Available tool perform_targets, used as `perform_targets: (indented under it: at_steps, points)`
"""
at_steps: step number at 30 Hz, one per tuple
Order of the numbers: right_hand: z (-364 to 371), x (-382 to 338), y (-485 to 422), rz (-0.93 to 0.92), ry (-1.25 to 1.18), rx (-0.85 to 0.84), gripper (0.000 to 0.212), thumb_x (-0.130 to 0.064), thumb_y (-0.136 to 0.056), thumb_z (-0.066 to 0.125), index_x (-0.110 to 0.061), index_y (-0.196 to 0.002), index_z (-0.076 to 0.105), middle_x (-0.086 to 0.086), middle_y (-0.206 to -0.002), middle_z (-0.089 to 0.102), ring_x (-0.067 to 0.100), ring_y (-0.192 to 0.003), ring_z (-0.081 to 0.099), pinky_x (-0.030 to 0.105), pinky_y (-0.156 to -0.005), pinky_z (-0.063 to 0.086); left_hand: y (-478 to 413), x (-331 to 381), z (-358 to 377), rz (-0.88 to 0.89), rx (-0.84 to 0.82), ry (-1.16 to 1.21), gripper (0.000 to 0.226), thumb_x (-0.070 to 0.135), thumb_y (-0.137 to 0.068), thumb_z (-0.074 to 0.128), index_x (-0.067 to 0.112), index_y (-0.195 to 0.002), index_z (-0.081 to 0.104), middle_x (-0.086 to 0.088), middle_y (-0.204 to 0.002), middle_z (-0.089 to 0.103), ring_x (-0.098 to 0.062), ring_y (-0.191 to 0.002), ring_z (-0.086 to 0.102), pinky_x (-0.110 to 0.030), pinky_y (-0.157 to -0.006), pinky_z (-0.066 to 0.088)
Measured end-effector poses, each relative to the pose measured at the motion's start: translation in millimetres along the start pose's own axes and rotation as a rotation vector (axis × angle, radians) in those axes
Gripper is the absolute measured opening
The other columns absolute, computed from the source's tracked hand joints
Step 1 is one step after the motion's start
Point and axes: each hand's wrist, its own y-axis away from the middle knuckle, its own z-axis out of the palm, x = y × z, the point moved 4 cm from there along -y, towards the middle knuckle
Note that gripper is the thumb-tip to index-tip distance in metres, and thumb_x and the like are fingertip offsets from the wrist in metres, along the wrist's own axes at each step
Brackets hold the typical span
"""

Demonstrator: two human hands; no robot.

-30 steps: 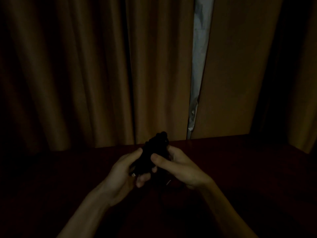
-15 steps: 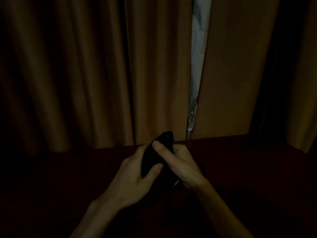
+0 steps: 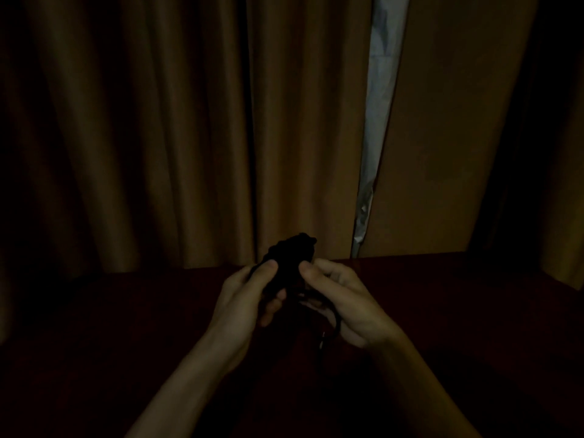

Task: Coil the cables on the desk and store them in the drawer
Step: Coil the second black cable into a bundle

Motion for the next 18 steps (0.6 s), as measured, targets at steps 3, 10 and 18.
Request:
perform_targets:
  at_steps: [3,10,18]
  points:
    - [-1.6,-1.7,3.2,0.036,-0.022,-0.037,0.059,-0.039,-0.081,0.083,-0.009,-0.128,0.065,0.015,-0.114,0.073,0.019,-0.091,0.072,0.023,-0.069,0.056,5.0,0.0,6.3,-0.109,-0.148,0.095,0.041,0.046,-0.092,0.051,0.011,-0.102,0.072,-0.007,-0.067,0.055,-0.011,-0.05,0.04,-0.023,-0.046,0.026]
    - [6.7,-11.7,7.1,-0.005,0.113,-0.096,0.045,-0.039,-0.093,0.071,0.005,-0.1,0.07,0.021,-0.08,0.072,0.036,-0.074,0.067,0.044,-0.072,0.055,10.4,2.0,8.4,-0.019,-0.259,-0.362,0.064,0.056,-0.106,0.022,0.022,-0.093,0.075,-0.007,-0.076,0.071,-0.019,-0.065,0.064,-0.035,-0.064,0.05]
    - [8.0,-10.6,3.2,-0.013,0.175,0.04,0.038,-0.037,-0.091,0.072,-0.005,-0.11,0.074,0.012,-0.108,0.076,0.023,-0.105,0.073,0.03,-0.089,0.055,14.0,9.3,8.6,0.405,-0.194,-0.691,0.041,0.032,-0.1,0.057,0.028,-0.139,0.047,0.027,-0.112,0.068,0.008,-0.097,0.067,-0.009,-0.074,0.049]
